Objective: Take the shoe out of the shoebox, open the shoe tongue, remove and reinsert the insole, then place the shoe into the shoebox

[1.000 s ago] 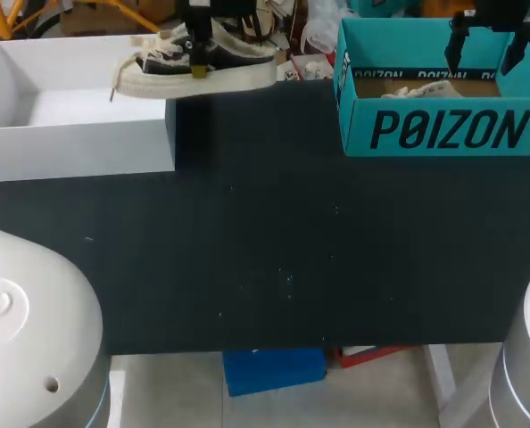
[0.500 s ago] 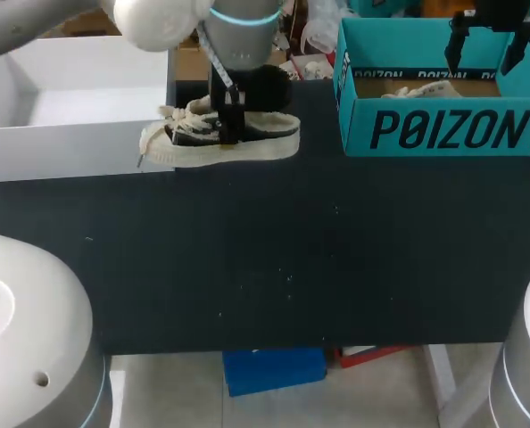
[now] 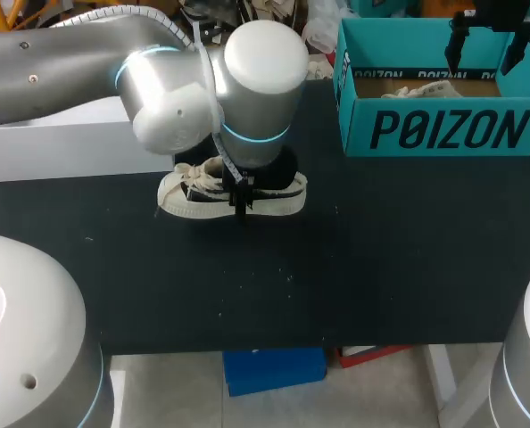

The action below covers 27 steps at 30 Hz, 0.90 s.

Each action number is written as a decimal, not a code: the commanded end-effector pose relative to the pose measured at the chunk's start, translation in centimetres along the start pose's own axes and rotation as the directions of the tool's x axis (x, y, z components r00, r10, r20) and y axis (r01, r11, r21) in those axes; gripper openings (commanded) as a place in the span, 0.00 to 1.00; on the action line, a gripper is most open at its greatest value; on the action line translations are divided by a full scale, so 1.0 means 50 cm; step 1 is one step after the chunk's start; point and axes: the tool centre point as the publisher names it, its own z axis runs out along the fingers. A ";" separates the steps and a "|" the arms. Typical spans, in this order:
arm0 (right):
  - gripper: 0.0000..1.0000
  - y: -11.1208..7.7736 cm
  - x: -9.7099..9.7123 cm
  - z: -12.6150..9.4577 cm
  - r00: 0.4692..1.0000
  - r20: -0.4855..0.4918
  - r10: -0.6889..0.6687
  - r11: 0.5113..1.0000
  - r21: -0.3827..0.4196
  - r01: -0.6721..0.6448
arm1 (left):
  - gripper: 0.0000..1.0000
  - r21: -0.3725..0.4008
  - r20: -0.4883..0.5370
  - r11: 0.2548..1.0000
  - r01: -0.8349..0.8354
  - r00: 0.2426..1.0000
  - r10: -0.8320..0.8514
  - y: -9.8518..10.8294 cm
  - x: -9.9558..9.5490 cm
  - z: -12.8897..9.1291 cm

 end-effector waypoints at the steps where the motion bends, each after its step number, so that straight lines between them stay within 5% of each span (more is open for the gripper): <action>1: 1.00 0.001 0.001 0.000 1.000 0.000 0.001 1.000 0.001 -0.001 | 0.00 0.019 -0.018 1.000 -0.021 1.000 0.021 -0.012 -0.007 0.070; 6: 1.00 0.001 0.001 0.000 1.000 0.000 0.001 1.000 0.001 -0.001 | 0.00 0.052 -0.037 0.997 -0.062 0.997 0.064 -0.022 -0.003 0.094; 7: 1.00 0.001 0.001 0.000 1.000 0.000 0.001 1.000 0.001 -0.001 | 0.31 0.065 -0.050 0.995 -0.074 0.996 0.078 -0.022 -0.002 0.095; 8: 1.00 0.001 0.001 0.000 1.000 0.000 0.001 1.000 0.001 -0.001 | 1.00 0.068 -0.055 0.994 -0.080 0.995 0.084 -0.022 -0.003 0.094; 12: 1.00 0.001 0.001 0.000 1.000 0.000 0.001 1.000 0.001 -0.001 | 1.00 0.095 -0.050 0.990 -0.102 0.993 0.108 -0.006 -0.021 0.053; 21: 1.00 0.001 0.001 0.000 1.000 0.000 0.001 1.000 0.001 -0.001 | 1.00 0.282 -0.041 0.957 -0.063 0.996 0.077 0.066 -0.085 -0.110; 27: 1.00 0.001 0.001 0.000 1.000 0.000 0.001 1.000 0.001 -0.001 | 1.00 0.410 -0.043 0.910 -0.057 0.996 0.082 0.105 -0.097 -0.175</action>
